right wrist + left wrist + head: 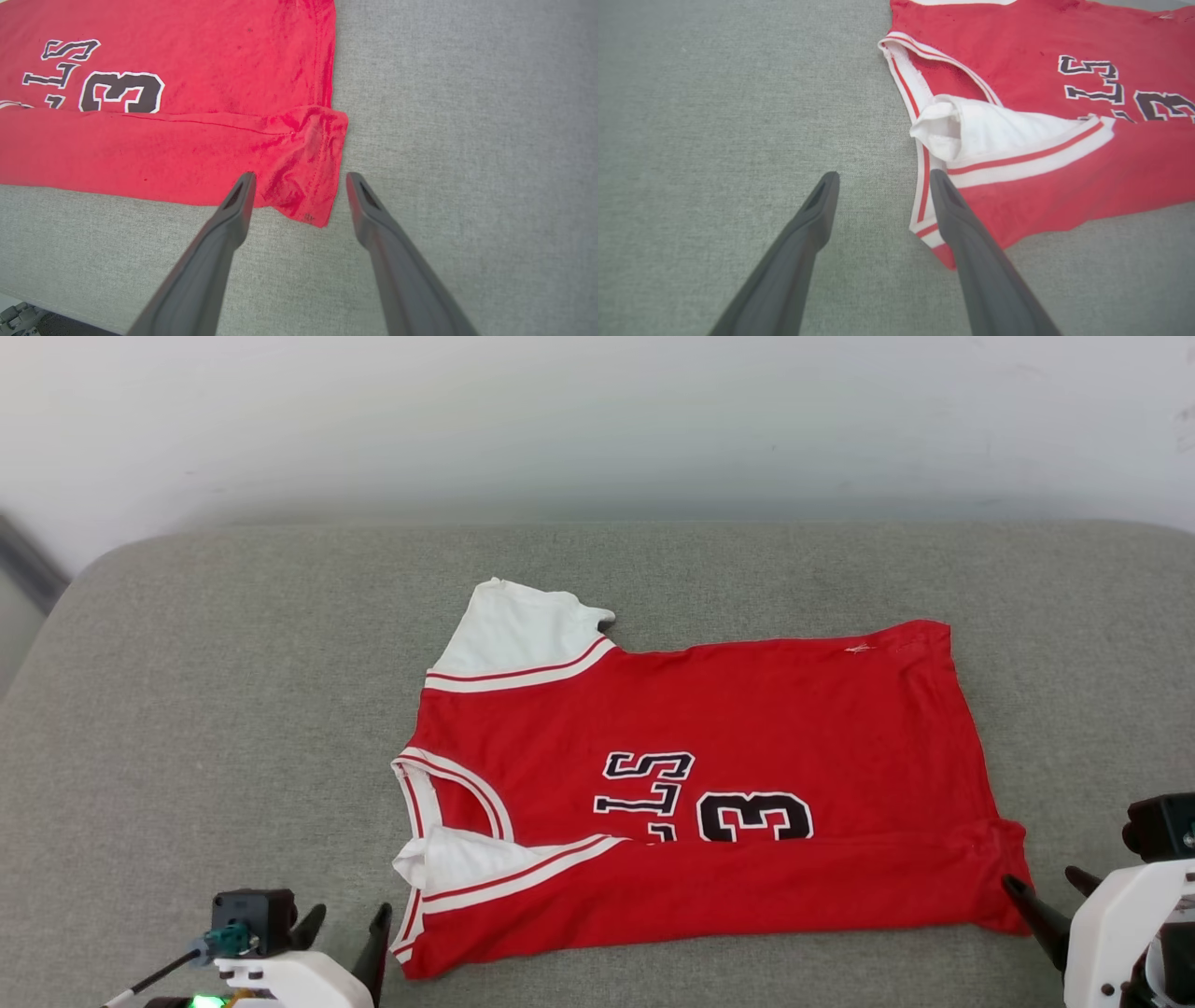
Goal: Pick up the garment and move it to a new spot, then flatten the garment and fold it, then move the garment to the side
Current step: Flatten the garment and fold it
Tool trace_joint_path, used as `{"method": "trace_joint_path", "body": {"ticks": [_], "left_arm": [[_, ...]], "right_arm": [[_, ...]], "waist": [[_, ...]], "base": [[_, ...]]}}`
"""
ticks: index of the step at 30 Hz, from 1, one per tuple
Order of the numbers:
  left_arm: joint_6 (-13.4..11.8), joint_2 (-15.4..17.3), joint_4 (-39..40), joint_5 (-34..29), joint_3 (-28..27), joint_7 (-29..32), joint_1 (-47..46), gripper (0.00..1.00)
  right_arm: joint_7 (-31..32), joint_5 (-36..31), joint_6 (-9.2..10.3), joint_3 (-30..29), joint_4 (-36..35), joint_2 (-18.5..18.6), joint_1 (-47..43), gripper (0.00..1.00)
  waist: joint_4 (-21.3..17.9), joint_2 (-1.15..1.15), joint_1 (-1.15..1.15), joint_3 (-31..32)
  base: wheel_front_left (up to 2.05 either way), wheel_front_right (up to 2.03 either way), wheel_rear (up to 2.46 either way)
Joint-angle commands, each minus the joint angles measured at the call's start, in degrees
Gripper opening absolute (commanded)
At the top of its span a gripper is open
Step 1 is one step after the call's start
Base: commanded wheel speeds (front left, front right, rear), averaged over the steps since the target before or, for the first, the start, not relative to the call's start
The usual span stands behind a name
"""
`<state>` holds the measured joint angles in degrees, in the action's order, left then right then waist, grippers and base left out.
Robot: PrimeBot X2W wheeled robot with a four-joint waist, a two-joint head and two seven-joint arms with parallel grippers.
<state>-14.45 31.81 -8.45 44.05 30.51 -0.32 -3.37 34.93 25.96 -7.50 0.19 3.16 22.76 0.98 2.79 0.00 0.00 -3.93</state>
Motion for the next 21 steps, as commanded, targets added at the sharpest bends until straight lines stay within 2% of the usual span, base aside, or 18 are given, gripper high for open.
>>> {"method": "trace_joint_path", "body": {"ticks": [1,6,10,21], "left_arm": [[-1.34,0.70,3.07,0.49,0.12,1.90,1.70,1.00],[-4.09,1.98,10.39,1.00,2.31,8.14,4.24,1.00],[-5.66,2.09,13.04,0.75,3.40,10.94,4.25,1.00],[-8.55,1.48,8.69,-1.53,4.41,13.28,0.93,1.00]], "right_arm": [[0.92,-0.73,0.02,-1.43,-1.68,-1.71,-1.35,1.00],[2.98,-2.25,0.02,-4.01,-5.65,-5.10,-3.65,1.00],[3.86,-2.77,0.02,-4.68,-8.17,-6.85,-4.35,1.00],[5.08,-3.04,0.02,-4.28,-12.97,-7.79,-2.64,1.00]], "waist": [[-0.19,0.00,0.00,-0.07],[-0.72,0.00,0.00,-0.89],[-1.42,0.00,0.00,-1.96],[-3.73,0.00,0.00,-6.50]], "base": [[0.00,0.00,0.00],[0.00,0.00,0.00],[0.00,0.00,0.00],[0.00,0.00,0.00]]}}
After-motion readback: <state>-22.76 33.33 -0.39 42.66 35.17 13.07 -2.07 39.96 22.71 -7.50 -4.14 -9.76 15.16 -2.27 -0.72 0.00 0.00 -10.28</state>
